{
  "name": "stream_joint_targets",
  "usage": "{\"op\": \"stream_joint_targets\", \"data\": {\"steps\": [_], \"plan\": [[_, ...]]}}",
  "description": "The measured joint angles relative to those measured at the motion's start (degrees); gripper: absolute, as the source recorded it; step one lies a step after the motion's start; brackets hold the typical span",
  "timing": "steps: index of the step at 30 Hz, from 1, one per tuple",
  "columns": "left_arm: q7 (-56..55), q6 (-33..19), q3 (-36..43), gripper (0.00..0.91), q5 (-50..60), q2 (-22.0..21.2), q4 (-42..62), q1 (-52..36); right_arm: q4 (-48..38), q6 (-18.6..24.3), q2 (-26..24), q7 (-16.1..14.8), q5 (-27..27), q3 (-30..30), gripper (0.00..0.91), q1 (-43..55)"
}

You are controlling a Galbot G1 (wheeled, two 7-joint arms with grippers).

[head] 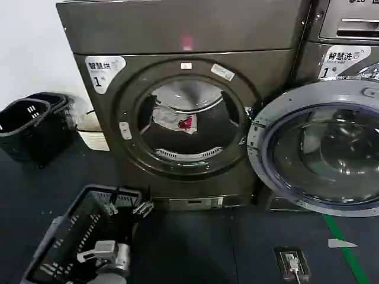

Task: Grasp the clothes from the dryer.

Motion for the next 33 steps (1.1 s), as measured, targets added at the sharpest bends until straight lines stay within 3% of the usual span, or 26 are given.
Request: {"op": "stream_joint_targets", "data": {"steps": [33], "plan": [[1.42,-1.44,-0.24,0.907,0.17,-0.07,0.13,-0.49,0.30,2.51,0.21,-0.30,0.19,-0.42,0.907,0.08]]}}
